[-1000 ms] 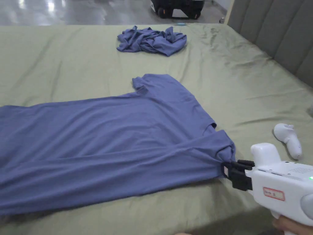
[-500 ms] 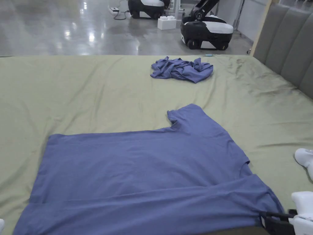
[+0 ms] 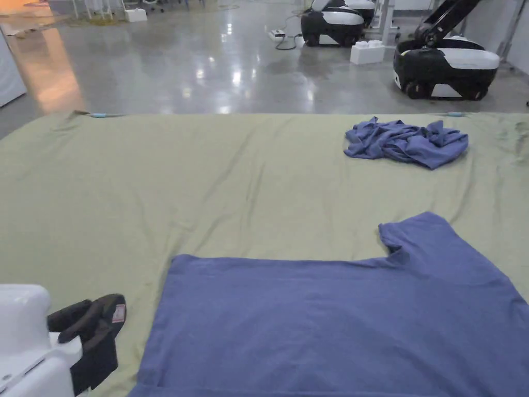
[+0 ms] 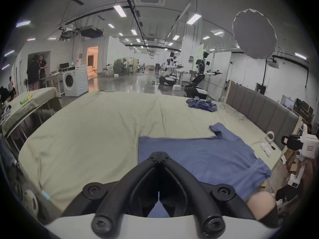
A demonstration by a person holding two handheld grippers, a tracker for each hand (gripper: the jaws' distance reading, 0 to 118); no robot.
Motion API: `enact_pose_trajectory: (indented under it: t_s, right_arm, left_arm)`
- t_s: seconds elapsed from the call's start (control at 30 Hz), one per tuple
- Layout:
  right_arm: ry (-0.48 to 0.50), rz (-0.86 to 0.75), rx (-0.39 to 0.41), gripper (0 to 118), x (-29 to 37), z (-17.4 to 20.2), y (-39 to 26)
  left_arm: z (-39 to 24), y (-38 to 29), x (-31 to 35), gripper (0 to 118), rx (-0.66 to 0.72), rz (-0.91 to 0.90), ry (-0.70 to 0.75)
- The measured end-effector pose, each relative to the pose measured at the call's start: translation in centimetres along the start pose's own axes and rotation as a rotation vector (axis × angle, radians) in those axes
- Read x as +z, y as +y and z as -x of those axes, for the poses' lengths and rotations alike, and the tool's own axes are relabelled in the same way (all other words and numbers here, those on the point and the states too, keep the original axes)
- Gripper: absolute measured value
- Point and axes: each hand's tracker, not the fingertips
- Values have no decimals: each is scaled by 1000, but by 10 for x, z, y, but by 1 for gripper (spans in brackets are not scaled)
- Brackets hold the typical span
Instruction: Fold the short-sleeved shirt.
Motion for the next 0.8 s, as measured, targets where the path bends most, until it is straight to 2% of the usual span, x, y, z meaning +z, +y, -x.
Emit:
enact_pose_trajectory:
  t_s: [0.07,0.17,0.2,0.23,0.27,0.3,0.33,0.37,0.47,0.57,0.6,0.63,0.67,0.7,0.73,0.8]
  right_arm:
    - [28,17,7,3,-30,3,11]
    - [42,35,8,3,-70,7,24]
    - [53,43,10,3,-81,8,27]
    - [61,51,14,3,-91,10,30]
    - [73,61,20,3,-100,12,32]
    - [85,69,27,3,-108,13,33]
    - [93,75,34,3,-113,14,33]
    - [105,84,40,3,-118,14,33]
    - [122,98,52,3,-129,14,30]
    - [121,124,61,3,-141,8,23]
    - [117,142,57,3,-146,4,20]
    - [121,156,51,3,-151,0,18]
    - [130,167,43,3,-158,-5,16]
    - [140,185,36,3,-167,-11,15]
    - [145,219,23,3,-178,-18,14]
    - [131,261,24,3,-204,-38,15]
  left_arm:
    - [4,22,-56,0,-16,28,-31]
    - [10,40,-156,0,41,146,-85]
    - [11,41,-187,4,8,198,-77]
    - [11,40,-217,20,-34,243,-56]
    - [14,39,-244,46,-106,289,-4]
    - [18,34,-267,91,-109,329,11]
    - [23,25,-284,109,-94,362,29]
    - [28,18,-300,110,-94,433,68]
    - [44,-5,-322,110,-47,509,105]
    - [39,-22,-315,108,-114,439,86]
    - [32,-21,-306,92,-124,399,85]
    - [25,-20,-298,71,-159,367,80]
    - [17,-22,-289,40,-236,316,157]
    - [15,-24,-283,0,-246,288,96]
    - [14,-32,-280,0,-184,298,36]
    - [9,-43,-272,0,-208,311,63]
